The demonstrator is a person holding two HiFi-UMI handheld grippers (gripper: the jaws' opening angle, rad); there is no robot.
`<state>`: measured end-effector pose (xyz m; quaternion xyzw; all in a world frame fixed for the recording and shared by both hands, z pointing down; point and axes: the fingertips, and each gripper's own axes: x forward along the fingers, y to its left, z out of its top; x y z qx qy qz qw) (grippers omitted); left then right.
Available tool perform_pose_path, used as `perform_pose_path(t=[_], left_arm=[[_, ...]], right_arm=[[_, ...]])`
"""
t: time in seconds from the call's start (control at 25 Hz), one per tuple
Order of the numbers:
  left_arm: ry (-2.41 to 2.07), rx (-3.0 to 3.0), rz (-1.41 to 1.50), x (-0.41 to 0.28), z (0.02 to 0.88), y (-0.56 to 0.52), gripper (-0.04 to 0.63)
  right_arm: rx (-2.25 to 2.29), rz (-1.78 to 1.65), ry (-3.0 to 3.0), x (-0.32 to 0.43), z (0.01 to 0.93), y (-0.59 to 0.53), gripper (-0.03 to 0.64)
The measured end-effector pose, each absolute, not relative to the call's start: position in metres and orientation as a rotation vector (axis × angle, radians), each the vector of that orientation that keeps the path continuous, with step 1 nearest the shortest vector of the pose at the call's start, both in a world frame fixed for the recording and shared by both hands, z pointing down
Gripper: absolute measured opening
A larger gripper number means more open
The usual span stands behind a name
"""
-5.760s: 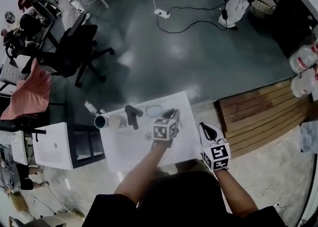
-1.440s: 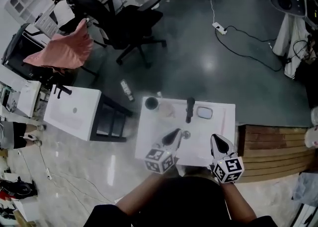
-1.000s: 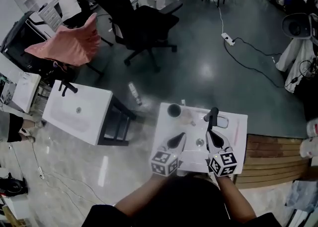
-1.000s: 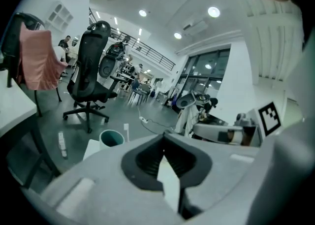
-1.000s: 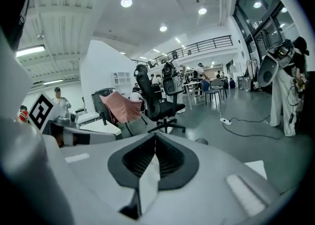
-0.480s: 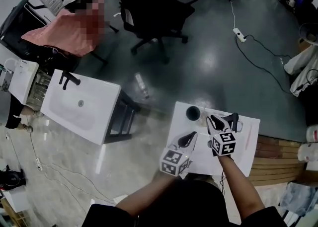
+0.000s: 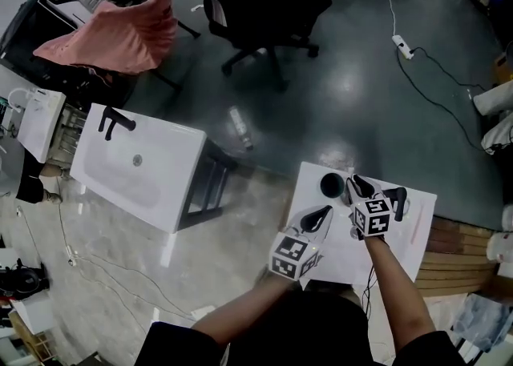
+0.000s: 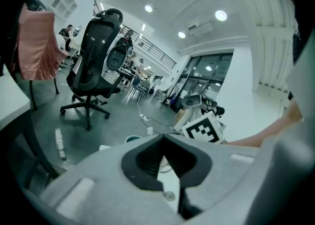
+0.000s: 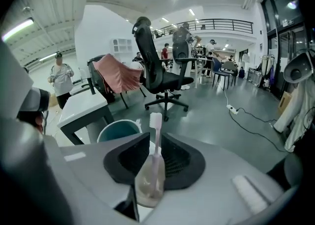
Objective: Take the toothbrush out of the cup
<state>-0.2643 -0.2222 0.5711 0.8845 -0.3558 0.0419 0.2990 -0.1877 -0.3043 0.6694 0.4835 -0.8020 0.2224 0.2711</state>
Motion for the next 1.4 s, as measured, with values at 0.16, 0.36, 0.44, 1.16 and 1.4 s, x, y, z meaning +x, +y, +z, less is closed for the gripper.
perform_pose_path(t=[0.16,0.36,0.44,1.16,1.4], left_arm=[[-0.945,2.352,0.118,-0.269,0.577,-0.226,0.003],[-0.940,2.354,0.123,-0.270,0.577,-0.229,0.003],[-0.939,2.354,0.123,-0.268,0.577,-0.227,0.003],[-0.967,2.459,0.064,-0.238,0.513,-0.183,0.003],[-0.979,2.503,0.050,-0.204,0.482,-0.167,0.003]], right_arm=[[1.310,0.607,-2.143,-0.191,0.681,-0.305,0.037],[1.341,0.617,-2.141,-0.192,0.680,-0.306,0.025],[1.359,0.630,-2.150,-0.189,0.677,-0.303,0.025],[1.576,0.578,-2.382,-0.155,0.523,-0.238,0.023],[1.724,0.576,-2.446,-0.095,0.457,-0.189,0.023]])
